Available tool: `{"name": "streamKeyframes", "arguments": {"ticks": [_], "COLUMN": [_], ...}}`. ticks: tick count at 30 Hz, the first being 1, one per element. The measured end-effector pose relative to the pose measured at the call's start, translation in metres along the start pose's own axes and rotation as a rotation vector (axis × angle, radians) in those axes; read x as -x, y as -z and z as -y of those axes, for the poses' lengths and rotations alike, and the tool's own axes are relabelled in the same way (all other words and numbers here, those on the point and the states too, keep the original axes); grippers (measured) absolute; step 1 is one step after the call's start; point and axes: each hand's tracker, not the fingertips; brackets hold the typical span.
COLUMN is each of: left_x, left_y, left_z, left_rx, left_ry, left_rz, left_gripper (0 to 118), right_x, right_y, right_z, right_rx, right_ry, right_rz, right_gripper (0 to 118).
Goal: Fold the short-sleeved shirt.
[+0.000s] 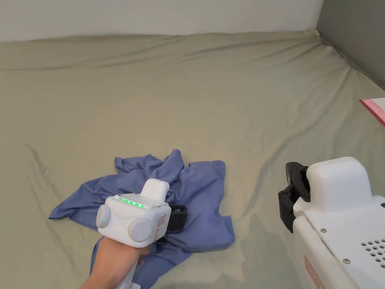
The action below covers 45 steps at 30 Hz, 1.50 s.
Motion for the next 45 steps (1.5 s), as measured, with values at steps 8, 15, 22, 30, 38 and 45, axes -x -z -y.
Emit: {"name": "streamKeyframes", "arguments": {"ticks": [8,15,22,30,38,45], "left_x": [0.017,-0.008,-0.047,-0.085,-0.082,-0.072], "left_y": [-0.145,-0.295,-0.354,-0.358,-0.359,-0.352], "left_z": [-0.033,-0.05,-0.017,0.012,0.015,0.011], "left_rx": [-0.375,-0.669,-0.822,-0.862,-0.846,-0.821], "left_ry": [-0.087,-0.032,-0.01,0.033,0.05,0.014], "left_rz": [-0.069,-0.251,-0.406,-0.508,-0.519,-0.497], "left_gripper": [116,62,0,0,0,0], "right_x": [0.013,0.032,0.067,0.092,0.088,0.083], "right_y": [-0.02,-0.05,-0.074,-0.093,-0.097,-0.087], "right_z": [-0.03,-0.073,-0.086,-0.083,-0.08,-0.073], "right_rx": [-0.089,-0.239,-0.33,-0.371,-0.388,-0.359], "right_ry": [-0.048,-0.052,-0.084,-0.118,-0.121,-0.102], "right_rz": [-0.014,-0.023,-0.045,-0.058,-0.04,-0.045], "right_gripper": [1,1,1,1,1,1]}}
